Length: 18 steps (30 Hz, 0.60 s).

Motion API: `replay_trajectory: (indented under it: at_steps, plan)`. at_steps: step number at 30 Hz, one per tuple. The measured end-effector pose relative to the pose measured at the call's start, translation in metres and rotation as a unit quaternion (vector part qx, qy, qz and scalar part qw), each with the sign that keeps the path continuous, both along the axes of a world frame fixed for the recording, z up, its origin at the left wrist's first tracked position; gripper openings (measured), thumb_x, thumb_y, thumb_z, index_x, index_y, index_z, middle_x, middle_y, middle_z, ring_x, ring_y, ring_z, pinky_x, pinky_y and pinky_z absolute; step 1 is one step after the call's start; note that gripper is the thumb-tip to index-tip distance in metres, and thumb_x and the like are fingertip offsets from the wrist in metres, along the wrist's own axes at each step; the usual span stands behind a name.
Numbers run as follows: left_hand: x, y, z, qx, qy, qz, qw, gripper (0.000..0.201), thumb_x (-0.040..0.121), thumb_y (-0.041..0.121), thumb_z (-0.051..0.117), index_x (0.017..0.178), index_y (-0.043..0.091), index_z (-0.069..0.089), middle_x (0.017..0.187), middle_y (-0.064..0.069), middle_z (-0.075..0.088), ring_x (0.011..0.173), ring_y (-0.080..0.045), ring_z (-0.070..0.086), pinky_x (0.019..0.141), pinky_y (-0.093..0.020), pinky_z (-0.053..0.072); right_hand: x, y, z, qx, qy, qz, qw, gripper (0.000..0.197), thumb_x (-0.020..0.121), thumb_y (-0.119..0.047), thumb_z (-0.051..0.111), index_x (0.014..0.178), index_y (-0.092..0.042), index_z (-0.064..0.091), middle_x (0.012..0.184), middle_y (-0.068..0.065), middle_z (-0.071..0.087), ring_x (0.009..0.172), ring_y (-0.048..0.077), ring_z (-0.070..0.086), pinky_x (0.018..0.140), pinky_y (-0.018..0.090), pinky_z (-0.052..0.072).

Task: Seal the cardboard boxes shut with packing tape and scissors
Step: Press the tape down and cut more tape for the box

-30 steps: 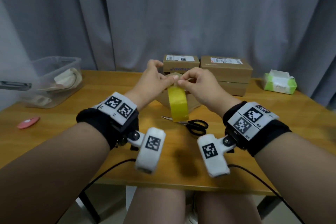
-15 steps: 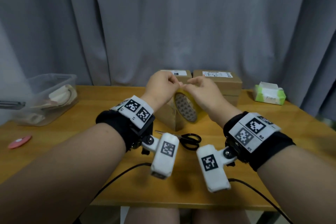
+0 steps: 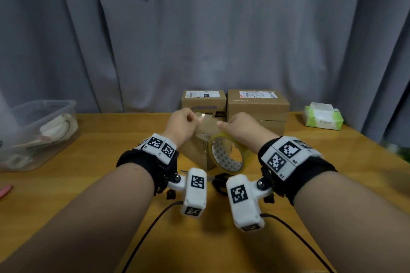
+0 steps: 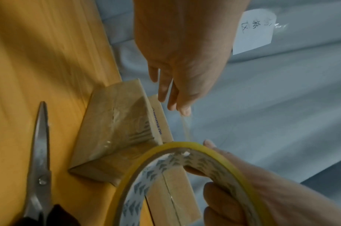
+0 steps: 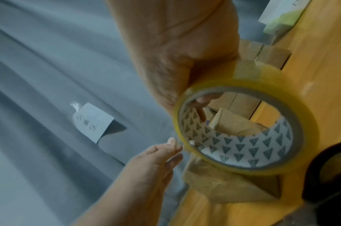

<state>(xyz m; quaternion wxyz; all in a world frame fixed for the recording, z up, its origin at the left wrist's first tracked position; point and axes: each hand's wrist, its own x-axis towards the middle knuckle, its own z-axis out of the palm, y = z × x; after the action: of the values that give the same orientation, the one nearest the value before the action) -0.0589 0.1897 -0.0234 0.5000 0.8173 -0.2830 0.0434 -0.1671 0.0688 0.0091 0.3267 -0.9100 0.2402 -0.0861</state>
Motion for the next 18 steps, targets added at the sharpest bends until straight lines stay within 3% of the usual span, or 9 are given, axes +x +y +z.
replay_trajectory:
  at_steps: [1, 3, 5, 8, 12, 13, 16, 18]
  plan:
    - [0.004, -0.002, -0.003, 0.019, -0.002, -0.005, 1.000, 0.020, 0.091, 0.018, 0.060, 0.074, 0.011, 0.054, 0.073, -0.001, 0.058, 0.070, -0.015, 0.054, 0.062, -0.023, 0.043, 0.004, -0.002, -0.003, -0.001, 0.009, -0.012, 1.000, 0.037, 0.095, -0.043, 0.052, 0.094, -0.006, 0.059, 0.080, 0.006, 0.056, 0.067, 0.020, 0.053, 0.051, 0.027, 0.036]
    - [0.007, -0.007, -0.009, 0.062, -0.015, -0.006, 0.998, 0.021, 0.092, 0.019, 0.059, 0.074, 0.011, 0.052, 0.073, 0.000, 0.057, 0.070, -0.015, 0.054, 0.059, -0.021, 0.042, 0.010, -0.003, -0.008, -0.010, 0.036, -0.027, 0.999, 0.043, 0.094, -0.044, 0.054, 0.108, -0.004, 0.060, 0.087, 0.007, 0.057, 0.072, 0.022, 0.054, 0.052, 0.027, 0.037]
    - [0.008, -0.012, -0.012, 0.102, -0.039, 0.010, 0.994, 0.025, 0.094, 0.020, 0.056, 0.072, 0.012, 0.047, 0.069, 0.002, 0.053, 0.066, -0.014, 0.051, 0.053, -0.020, 0.037, 0.016, -0.004, -0.008, -0.031, 0.062, -0.033, 0.997, 0.050, 0.093, -0.046, 0.054, 0.118, -0.003, 0.056, 0.102, 0.010, 0.062, 0.083, 0.024, 0.057, 0.064, 0.029, 0.045]
    - [0.013, -0.014, -0.013, 0.148, -0.074, 0.045, 0.985, 0.032, 0.097, 0.021, 0.050, 0.068, 0.017, 0.037, 0.067, 0.003, 0.048, 0.061, -0.013, 0.045, 0.049, -0.021, 0.029, 0.024, -0.003, 0.001, -0.067, 0.092, -0.025, 0.993, 0.052, 0.093, -0.048, 0.054, 0.117, -0.003, 0.057, 0.110, 0.012, 0.064, 0.090, 0.026, 0.060, 0.075, 0.033, 0.049]
    - [0.019, -0.010, -0.015, 0.163, -0.091, 0.053, 0.981, 0.030, 0.096, 0.021, 0.050, 0.070, 0.017, 0.037, 0.068, 0.003, 0.047, 0.058, -0.009, 0.042, 0.048, -0.022, 0.028, 0.029, -0.005, 0.005, -0.093, 0.146, -0.015, 0.985, 0.051, 0.091, -0.048, 0.058, 0.115, -0.003, 0.059, 0.081, 0.006, 0.059, 0.077, 0.023, 0.059, 0.069, 0.032, 0.048]
    - [0.019, -0.010, -0.015, 0.171, -0.098, 0.049, 0.979, 0.027, 0.096, 0.022, 0.050, 0.072, 0.016, 0.039, 0.067, 0.003, 0.046, 0.058, -0.009, 0.041, 0.048, -0.022, 0.027, 0.029, -0.006, 0.002, -0.086, 0.155, -0.017, 0.984, 0.054, 0.090, -0.049, 0.058, 0.118, -0.003, 0.058, 0.081, 0.007, 0.057, 0.079, 0.024, 0.058, 0.068, 0.031, 0.047]
    - [0.023, -0.008, -0.014, 0.175, -0.104, 0.048, 0.978, 0.025, 0.096, 0.022, 0.050, 0.074, 0.016, 0.040, 0.069, 0.004, 0.045, 0.061, -0.011, 0.042, 0.049, -0.021, 0.027, 0.030, -0.010, -0.009, -0.011, 0.124, -0.015, 0.992, 0.061, 0.090, -0.048, 0.058, 0.129, -0.001, 0.052, 0.107, 0.013, 0.061, 0.095, 0.029, 0.060, 0.072, 0.032, 0.047]
    - [0.026, -0.006, -0.014, 0.172, -0.102, 0.052, 0.978, 0.028, 0.096, 0.024, 0.052, 0.071, 0.018, 0.040, 0.078, 0.002, 0.047, 0.066, -0.013, 0.044, 0.059, -0.022, 0.034, 0.029, -0.012, -0.012, 0.034, 0.082, -0.017, 0.996, 0.061, 0.090, -0.044, 0.060, 0.131, 0.001, 0.050, 0.116, 0.015, 0.060, 0.094, 0.029, 0.058, 0.074, 0.033, 0.046]
